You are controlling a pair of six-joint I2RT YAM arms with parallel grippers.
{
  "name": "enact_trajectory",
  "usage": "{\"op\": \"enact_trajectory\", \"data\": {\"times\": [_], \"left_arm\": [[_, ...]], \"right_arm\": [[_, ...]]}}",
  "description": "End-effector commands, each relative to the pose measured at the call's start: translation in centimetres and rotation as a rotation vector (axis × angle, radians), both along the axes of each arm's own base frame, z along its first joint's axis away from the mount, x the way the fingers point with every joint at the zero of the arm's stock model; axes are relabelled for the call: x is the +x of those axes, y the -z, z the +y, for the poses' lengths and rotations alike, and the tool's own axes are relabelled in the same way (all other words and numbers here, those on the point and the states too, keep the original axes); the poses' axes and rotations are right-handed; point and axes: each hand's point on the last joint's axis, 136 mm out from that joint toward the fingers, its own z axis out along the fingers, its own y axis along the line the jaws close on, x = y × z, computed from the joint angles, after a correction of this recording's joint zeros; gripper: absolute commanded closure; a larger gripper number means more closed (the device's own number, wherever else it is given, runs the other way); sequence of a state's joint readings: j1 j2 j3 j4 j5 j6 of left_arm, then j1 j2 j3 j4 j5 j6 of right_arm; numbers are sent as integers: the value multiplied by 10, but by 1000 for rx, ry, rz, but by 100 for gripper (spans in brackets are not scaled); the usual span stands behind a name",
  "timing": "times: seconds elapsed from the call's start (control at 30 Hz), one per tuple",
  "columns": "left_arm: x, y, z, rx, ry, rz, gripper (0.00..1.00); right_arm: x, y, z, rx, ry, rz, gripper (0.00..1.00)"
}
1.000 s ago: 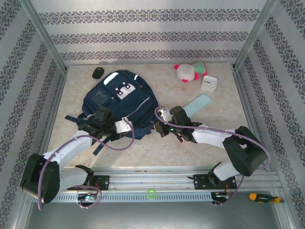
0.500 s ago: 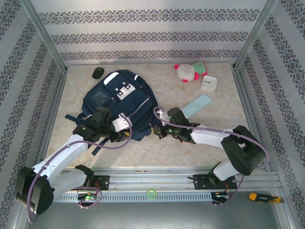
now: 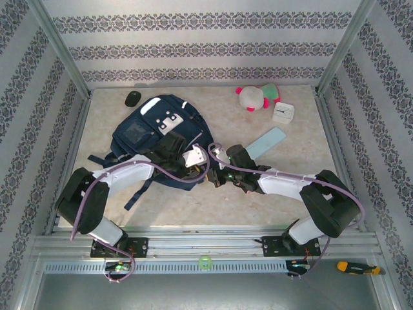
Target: Pack the student bag
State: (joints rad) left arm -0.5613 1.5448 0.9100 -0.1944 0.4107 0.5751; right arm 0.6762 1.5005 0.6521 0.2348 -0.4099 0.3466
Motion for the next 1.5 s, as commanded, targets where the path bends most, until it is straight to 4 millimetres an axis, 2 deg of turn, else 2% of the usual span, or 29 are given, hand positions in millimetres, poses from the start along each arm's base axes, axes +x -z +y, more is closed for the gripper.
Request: {"op": "enact_trajectory", "data": {"times": [0.0, 0.13, 0.3, 0.4, 0.57, 0.63, 0.67, 0.73, 0.83, 0.93, 1.0, 1.17, 1.2, 1.23, 1.3, 1.47], "left_arm": [[-6, -2, 11, 15, 24, -15, 88], [-21, -3, 40, 36, 16, 17, 100], [-48, -9, 74, 67, 39, 57, 100], [-63, -13, 87, 65, 32, 55, 100], [-81, -9, 104, 97, 5, 62, 100], [-83, -12, 103, 74, -11, 55, 92], [-81, -15, 101, 52, -23, 52, 84], [-75, -26, 91, -24, -53, 50, 60], [-55, -40, 70, -126, -153, 9, 42], [-44, -39, 57, -106, -185, -56, 33], [-41, -31, 53, -77, -186, -41, 29], [-31, -1, 61, 59, -225, -17, 25], [-28, 3, 62, 73, -227, -26, 25], [-27, 7, 64, 90, -232, -33, 30], [-24, 9, 64, 96, -243, -38, 45], [-38, -11, 44, -46, -157, -36, 80]], "right_arm": [[9, -25, 5, 67, 5, -27, 100], [18, -21, -5, 74, 36, -1, 100], [30, -11, -16, 64, 74, 30, 100], [28, -10, -10, 74, 45, 45, 100], [17, -6, 5, 75, -12, 56, 100], [10, -4, 12, 84, -43, 58, 100], [6, -3, 16, 87, -63, 60, 100], [-1, -1, 23, 91, -94, 66, 100], [-5, 1, 26, 89, -103, 74, 100], [-5, -3, 26, 94, -93, 67, 100], [-6, -5, 26, 95, -93, 61, 100], [-8, -8, 26, 100, -96, 59, 100], [-9, -7, 26, 98, -96, 62, 100], [-10, -7, 26, 98, -98, 61, 100], [-13, -5, 26, 94, -103, 67, 100], [-21, 2, 29, 77, -135, 49, 100]]}}
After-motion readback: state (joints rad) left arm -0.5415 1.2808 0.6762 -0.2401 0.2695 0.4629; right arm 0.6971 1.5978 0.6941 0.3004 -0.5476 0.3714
